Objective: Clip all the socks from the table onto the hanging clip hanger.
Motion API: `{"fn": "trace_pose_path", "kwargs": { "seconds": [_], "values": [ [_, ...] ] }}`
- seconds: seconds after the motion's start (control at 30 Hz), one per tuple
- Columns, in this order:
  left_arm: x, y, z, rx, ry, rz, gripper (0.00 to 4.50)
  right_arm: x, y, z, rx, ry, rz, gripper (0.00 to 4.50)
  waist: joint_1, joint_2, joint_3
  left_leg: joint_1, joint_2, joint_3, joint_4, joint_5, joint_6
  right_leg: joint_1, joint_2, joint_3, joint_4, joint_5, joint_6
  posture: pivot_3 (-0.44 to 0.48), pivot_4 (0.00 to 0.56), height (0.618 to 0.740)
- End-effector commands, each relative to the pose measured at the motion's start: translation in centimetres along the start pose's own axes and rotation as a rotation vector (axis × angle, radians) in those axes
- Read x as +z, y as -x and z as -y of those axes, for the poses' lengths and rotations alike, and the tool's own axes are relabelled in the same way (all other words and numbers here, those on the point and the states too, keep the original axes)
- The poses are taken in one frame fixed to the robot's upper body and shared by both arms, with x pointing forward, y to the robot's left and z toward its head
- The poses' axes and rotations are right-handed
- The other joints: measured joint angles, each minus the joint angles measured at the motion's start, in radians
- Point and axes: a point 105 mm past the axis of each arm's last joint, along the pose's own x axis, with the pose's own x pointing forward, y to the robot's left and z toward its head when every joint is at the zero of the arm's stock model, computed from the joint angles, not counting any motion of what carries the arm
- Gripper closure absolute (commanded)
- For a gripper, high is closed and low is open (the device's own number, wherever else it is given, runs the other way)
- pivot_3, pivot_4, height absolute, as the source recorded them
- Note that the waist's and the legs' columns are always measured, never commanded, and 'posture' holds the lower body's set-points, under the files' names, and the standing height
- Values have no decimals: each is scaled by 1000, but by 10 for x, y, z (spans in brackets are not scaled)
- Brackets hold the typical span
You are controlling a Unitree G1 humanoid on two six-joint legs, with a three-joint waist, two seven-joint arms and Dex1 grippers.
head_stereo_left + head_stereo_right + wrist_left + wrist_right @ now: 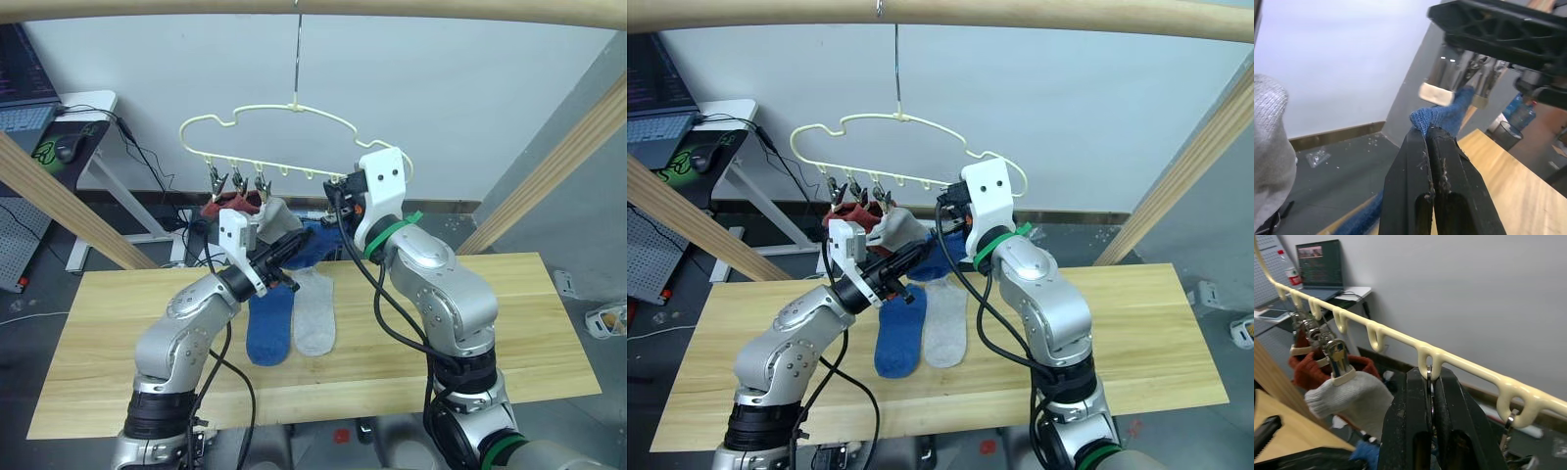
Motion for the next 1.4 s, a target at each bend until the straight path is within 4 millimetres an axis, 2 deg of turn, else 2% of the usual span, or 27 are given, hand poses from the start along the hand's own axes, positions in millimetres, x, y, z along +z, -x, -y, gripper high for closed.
{"fn": "trace_pose_path", "kwargs": {
  "seconds": [0.03,0.43,0.93,1.33,1.4],
  "values": [
    [6,-2,2,-27,-20,32,4493,22,7,-13,75,-9,85,4500,-1,0,0,0,0,0,0,0,0,0,0,0,0,0,0,-174,278,735],
    [12,-8,4,-115,11,22,4493,20,12,-22,174,-29,77,4500,-9,0,0,0,0,0,0,0,0,0,0,0,0,0,0,-175,280,735],
    [23,-5,7,-186,3,14,4493,12,14,-26,228,128,75,4500,-23,0,0,0,0,0,0,0,0,0,0,0,0,-2,4,-170,277,735],
    [29,-3,8,-199,-15,15,4493,9,14,-27,243,152,60,4500,-23,0,0,0,0,0,0,0,0,0,0,0,0,-2,3,-163,275,735],
    [28,-4,8,-200,-16,14,4500,9,14,-28,247,141,60,3936,-23,0,0,0,0,0,0,0,0,0,0,0,0,-2,3,-163,275,735]
  ]
}}
